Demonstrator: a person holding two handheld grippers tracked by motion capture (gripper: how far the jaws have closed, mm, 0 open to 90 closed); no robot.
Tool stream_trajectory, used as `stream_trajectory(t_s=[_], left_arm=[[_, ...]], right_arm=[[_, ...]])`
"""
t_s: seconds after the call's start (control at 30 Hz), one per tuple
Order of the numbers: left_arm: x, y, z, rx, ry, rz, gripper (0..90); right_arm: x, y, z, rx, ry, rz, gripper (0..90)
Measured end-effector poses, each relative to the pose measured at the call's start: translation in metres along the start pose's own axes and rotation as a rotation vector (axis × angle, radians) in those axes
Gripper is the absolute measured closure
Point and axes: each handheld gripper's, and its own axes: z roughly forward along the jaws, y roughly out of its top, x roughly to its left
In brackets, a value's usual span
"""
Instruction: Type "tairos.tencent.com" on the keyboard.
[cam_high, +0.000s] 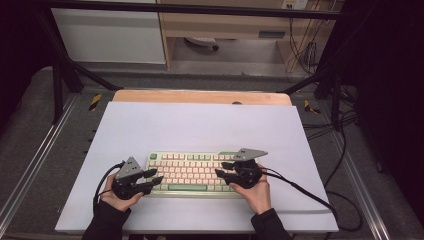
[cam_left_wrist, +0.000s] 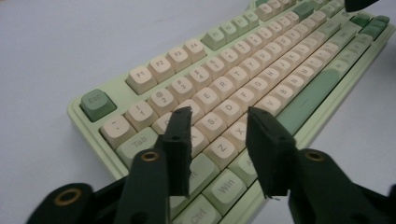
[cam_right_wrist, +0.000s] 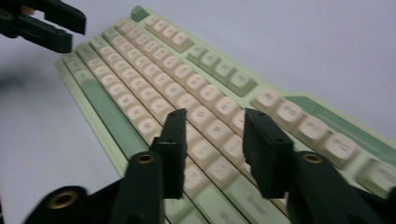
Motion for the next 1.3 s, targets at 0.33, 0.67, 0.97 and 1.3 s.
stream_trajectory(t_s=[0.33, 0.67, 0.97, 1.3], left_arm=[[0.015, -0.014, -0.015, 0.017, 0.022, -0.029, 23.8], [0.023, -0.03, -0.023, 0.047, 0.038, -0.047, 5.8], [0.03, -0.042, -0.028, 0.046, 0.042, -0.07, 4.9], [0.031, -0.047, -0.025, 0.061, 0.033, -0.063, 5.0]], right_arm=[[-0.034, -0.023, -0.034, -0.019, -0.097, 0.063, 15.5], [-0.059, -0.06, -0.058, -0.003, -0.086, 0.131, 2.6], [-0.069, -0.085, -0.072, -0.001, -0.097, 0.148, 0.4], [-0.07, -0.091, -0.074, 0.02, -0.094, 0.143, 0.4]])
